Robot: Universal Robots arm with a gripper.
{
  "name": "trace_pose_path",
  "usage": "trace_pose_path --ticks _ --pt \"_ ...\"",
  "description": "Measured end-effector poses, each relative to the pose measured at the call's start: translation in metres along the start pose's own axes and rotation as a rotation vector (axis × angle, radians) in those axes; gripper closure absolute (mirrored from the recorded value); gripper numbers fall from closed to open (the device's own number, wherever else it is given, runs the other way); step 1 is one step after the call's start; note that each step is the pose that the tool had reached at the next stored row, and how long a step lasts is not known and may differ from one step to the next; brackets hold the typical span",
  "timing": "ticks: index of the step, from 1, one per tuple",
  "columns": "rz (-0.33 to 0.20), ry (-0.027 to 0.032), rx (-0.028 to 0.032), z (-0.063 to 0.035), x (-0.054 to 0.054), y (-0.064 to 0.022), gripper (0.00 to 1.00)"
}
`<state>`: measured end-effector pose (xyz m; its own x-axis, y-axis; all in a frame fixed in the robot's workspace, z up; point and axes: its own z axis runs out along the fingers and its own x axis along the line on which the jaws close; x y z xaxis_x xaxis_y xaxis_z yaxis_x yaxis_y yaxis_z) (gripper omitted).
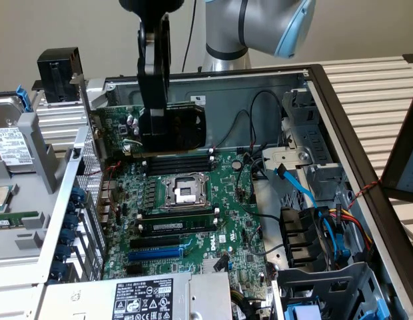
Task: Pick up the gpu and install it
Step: 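Pick up the gpu and move the gpu toward the slot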
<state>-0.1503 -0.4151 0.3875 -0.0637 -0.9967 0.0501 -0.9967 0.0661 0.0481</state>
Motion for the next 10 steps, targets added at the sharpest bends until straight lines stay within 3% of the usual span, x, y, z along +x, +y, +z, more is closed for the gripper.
trace_pose_path --ticks 2,10 --pt "0.005 -0.0039 -0.0003 0.0027 0.001 0.0002 0.73" --pt "0.008 -0.0051 -0.0006 0.0171 0.019 -0.0013 0.73"
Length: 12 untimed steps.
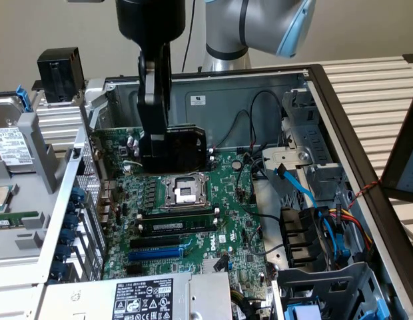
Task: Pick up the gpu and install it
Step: 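Pick up the gpu and move the gpu toward the slot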
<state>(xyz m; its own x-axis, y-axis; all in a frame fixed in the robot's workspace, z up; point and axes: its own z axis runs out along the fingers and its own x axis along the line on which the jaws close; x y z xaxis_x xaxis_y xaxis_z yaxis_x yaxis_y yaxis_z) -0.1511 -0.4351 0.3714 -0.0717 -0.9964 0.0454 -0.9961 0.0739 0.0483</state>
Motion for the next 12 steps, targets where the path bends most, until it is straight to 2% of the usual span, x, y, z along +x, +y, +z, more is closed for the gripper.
trace_pose_path --ticks 8,12 --pt "0.001 0.0001 -0.0004 0.0024 0.0011 0.0003 0.73" --pt "0.001 0.0013 -0.0002 0.0034 0.0013 0.0048 0.73"
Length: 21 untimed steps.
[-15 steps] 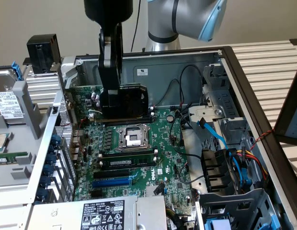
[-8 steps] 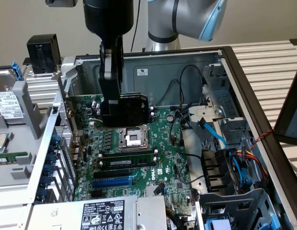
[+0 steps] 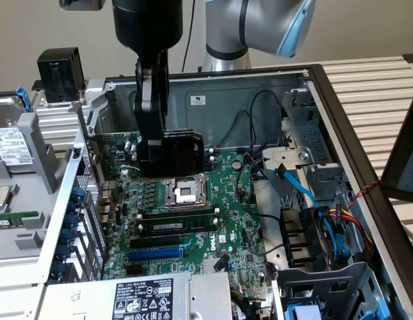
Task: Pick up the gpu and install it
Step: 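Pick up the gpu and move the gpu toward the slot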
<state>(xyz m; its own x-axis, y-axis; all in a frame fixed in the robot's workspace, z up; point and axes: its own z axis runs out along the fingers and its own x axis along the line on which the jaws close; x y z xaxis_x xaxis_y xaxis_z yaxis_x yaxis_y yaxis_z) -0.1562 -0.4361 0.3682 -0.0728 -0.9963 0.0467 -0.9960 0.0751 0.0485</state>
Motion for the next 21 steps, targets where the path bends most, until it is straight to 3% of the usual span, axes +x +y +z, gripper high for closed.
trace_pose_path --ticks 14,17,21 --pt "0.0 0.0006 0.0006 0.0191 0.001 0.0048 0.73" --pt "0.0 -0.004 0.0003 0.0228 0.003 0.0052 0.73" --pt "-0.001 -0.0164 -0.0004 0.029 0.005 0.0066 0.73"
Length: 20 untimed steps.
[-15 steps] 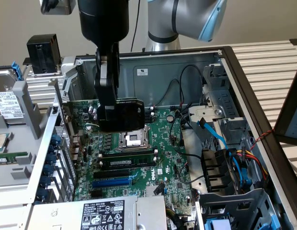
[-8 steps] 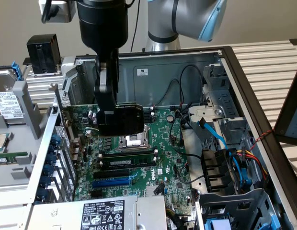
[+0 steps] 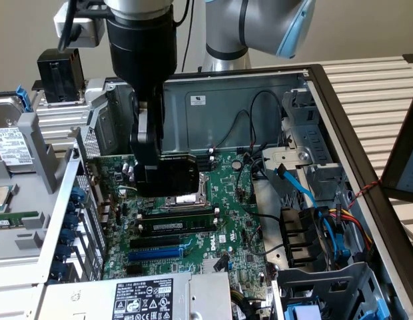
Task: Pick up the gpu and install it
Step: 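Pick up the gpu and move the gpu toward the slot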
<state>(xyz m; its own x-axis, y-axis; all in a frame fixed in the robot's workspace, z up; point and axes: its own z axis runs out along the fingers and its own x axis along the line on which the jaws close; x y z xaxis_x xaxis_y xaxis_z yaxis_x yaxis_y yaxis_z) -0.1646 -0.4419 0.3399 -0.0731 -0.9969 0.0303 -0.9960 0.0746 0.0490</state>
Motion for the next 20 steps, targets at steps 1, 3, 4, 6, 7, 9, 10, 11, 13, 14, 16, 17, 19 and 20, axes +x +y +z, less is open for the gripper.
trace_pose_path --ticks 1,3,4,6,7,9,10,11,13,14,16,17,19,20 --pt "0.0 -0.0014 -0.0002 0.0013 0.0 0.0013 0.73" --pt "-0.001 -0.0049 -0.0004 0.0038 0.002 0.0021 0.73" --pt "-0.001 -0.007 -0.0006 0.0052 0.004 0.0021 0.73" --pt "-0.001 -0.0111 -0.0009 0.0082 0.008 0.0016 0.73" --pt "-0.001 -0.0131 -0.0011 0.0099 0.01 0.0014 0.73" --pt "-0.001 -0.0157 -0.0011 0.0138 0.012 0.001 0.73" --pt "-0.001 -0.0165 -0.0013 0.0155 0.013 0.0009 0.73" --pt "-0.001 -0.0167 -0.0012 0.0172 0.013 0.0009 0.73" --pt "-0.001 -0.0168 -0.0013 0.0209 0.013 0.0007 0.73" --pt "-0.001 -0.0167 -0.0013 0.0226 0.013 0.0006 0.73" --pt "-0.001 -0.0167 -0.0014 0.026 0.013 0.0004 0.73" --pt "-0.001 -0.0167 -0.0014 0.0272 0.013 0.0003 0.73" --pt "-0.001 -0.0167 -0.0014 0.0296 0.013 0.0002 0.73" --pt "-0.001 -0.0168 -0.0013 0.0308 0.013 0.0001 0.73"
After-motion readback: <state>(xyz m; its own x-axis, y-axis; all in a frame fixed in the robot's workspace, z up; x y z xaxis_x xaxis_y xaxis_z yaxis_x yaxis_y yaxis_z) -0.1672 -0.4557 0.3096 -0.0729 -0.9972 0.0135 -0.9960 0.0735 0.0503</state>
